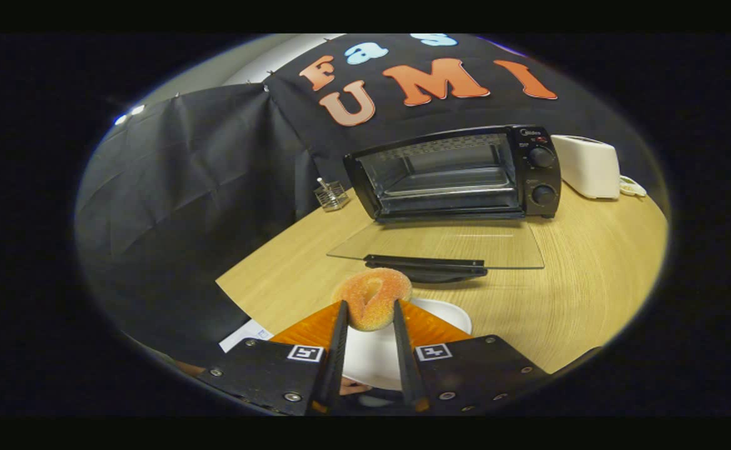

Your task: Open the toaster oven, put the food inside, and close the toaster oven door.

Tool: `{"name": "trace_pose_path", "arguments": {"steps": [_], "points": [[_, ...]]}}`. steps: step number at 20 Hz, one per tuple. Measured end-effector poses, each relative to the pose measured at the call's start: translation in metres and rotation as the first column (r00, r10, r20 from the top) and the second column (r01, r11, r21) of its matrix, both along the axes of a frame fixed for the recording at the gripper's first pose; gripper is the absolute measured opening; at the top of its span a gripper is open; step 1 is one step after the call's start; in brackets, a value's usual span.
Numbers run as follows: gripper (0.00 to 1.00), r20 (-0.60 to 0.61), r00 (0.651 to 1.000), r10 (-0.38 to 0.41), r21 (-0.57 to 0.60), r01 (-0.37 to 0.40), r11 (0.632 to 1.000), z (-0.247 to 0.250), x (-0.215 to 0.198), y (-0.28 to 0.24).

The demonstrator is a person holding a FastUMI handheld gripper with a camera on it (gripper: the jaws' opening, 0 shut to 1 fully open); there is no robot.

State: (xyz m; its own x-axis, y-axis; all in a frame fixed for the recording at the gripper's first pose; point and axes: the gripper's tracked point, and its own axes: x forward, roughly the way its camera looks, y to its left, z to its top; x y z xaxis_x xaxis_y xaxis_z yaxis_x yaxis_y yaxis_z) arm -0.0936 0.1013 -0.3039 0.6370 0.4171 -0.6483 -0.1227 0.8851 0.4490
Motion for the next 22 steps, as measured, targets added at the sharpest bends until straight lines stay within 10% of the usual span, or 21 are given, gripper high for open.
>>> {"name": "trace_pose_path", "arguments": {"steps": [22], "points": [[0.33,0.059,0.906,-0.419,-0.051,0.422,0.905,-0.026,0.211,-0.075]]}}
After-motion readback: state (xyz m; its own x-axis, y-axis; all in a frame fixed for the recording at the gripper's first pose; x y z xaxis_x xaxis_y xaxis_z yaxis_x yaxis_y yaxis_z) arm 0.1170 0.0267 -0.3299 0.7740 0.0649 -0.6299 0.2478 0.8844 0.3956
